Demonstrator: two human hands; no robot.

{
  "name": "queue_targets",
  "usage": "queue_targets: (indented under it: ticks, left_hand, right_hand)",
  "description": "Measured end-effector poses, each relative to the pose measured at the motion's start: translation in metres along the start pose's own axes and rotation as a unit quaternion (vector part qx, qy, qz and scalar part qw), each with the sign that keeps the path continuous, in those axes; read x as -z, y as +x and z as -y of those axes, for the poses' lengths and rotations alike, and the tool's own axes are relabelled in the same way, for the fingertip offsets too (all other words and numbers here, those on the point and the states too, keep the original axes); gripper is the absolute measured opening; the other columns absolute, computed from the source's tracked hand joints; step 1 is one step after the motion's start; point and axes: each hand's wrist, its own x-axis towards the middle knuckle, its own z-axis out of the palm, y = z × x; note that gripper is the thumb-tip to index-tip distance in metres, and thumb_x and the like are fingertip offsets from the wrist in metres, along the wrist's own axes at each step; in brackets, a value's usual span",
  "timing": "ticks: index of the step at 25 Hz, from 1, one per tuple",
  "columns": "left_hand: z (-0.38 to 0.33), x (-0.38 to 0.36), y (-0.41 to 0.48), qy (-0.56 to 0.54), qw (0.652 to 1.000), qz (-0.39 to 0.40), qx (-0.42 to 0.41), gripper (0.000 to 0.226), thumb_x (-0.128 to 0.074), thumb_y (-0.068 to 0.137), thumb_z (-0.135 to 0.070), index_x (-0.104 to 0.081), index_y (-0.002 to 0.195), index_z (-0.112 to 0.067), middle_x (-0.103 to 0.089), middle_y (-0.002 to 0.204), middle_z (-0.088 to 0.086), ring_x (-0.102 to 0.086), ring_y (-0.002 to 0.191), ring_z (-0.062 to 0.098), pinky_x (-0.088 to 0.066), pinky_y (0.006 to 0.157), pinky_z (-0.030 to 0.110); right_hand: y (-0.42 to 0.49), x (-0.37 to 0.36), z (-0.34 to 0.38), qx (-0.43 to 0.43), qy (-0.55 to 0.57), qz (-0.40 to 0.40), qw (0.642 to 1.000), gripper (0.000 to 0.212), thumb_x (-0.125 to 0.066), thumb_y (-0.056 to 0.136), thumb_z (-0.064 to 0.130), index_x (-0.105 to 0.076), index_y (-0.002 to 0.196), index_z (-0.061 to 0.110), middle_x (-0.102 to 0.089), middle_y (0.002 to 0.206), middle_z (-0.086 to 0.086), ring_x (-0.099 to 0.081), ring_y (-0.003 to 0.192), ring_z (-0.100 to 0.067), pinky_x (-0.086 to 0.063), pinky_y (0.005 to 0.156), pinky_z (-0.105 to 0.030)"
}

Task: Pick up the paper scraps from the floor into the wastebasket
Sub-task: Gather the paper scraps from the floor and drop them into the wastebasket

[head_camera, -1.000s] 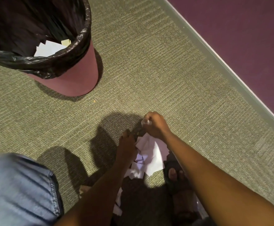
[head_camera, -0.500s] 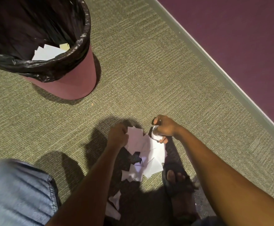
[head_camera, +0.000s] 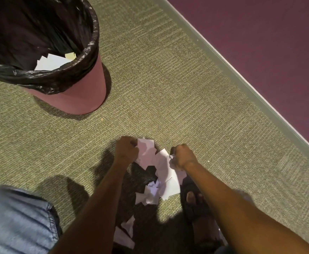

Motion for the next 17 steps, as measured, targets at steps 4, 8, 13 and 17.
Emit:
queue_targets:
  ticks: [4, 8, 13, 17]
  left_hand:
    - [-0.004, 0.009, 0.001, 0.003, 0.999, -0.032, 0.017, 0.019, -0.065, 0.077, 0.001, -0.076, 0.092, -0.003, -0.074, 0.097, 0.017, -0.068, 0.096, 0.033, -0.050, 0.082, 0.030]
    - [-0.012, 0.032, 0.011, -0.035, 0.994, -0.090, 0.050, 0.020, -0.057, 0.076, -0.001, -0.073, 0.086, -0.007, -0.067, 0.100, 0.019, -0.064, 0.095, 0.037, -0.053, 0.085, 0.035]
    - [-0.046, 0.076, 0.012, -0.028, 0.984, -0.173, -0.013, 0.015, -0.055, 0.076, -0.005, -0.068, 0.084, -0.006, -0.066, 0.089, 0.014, -0.062, 0.083, 0.032, -0.053, 0.072, 0.037]
    - [-0.081, 0.115, -0.008, -0.056, 0.969, -0.236, -0.049, 0.018, -0.054, 0.082, 0.004, -0.070, 0.084, -0.005, -0.066, 0.090, 0.012, -0.053, 0.086, 0.024, -0.043, 0.070, 0.034]
  right_hand:
    - [0.007, 0.026, 0.014, 0.024, 0.030, 0.043, 0.998, 0.028, -0.072, 0.078, 0.003, -0.071, 0.105, 0.003, -0.069, 0.095, -0.010, -0.064, 0.078, -0.021, -0.051, 0.058, -0.023]
    - [0.009, 0.079, 0.047, 0.040, 0.109, 0.087, 0.989, 0.040, -0.076, 0.079, -0.003, -0.063, 0.116, -0.006, -0.065, 0.100, -0.018, -0.064, 0.061, -0.023, -0.054, 0.045, -0.025]
    - [-0.001, 0.152, 0.092, 0.072, 0.142, 0.140, 0.977, 0.036, -0.072, 0.080, -0.011, -0.058, 0.113, -0.014, -0.064, 0.088, -0.025, -0.068, 0.057, -0.029, -0.062, 0.056, -0.040]
    - [-0.015, 0.197, 0.120, 0.127, 0.142, 0.167, 0.967, 0.046, -0.076, 0.079, -0.006, -0.057, 0.121, -0.009, -0.066, 0.108, -0.035, -0.072, 0.074, -0.033, -0.062, 0.073, -0.044]
